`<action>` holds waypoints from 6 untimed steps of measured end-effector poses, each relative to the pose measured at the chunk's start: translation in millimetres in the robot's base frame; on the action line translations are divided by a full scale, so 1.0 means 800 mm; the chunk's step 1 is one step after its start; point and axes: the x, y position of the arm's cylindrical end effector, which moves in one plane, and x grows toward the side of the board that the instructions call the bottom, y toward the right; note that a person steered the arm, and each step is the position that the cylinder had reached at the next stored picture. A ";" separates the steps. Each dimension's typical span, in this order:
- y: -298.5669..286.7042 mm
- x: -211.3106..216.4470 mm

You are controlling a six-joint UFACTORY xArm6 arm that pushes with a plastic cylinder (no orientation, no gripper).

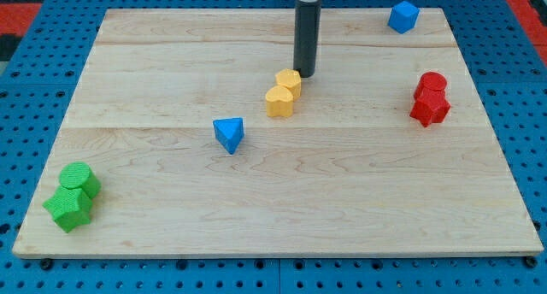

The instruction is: Slide the yellow hexagon a bit left

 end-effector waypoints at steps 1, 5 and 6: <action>0.010 0.043; -0.019 0.049; 0.002 0.041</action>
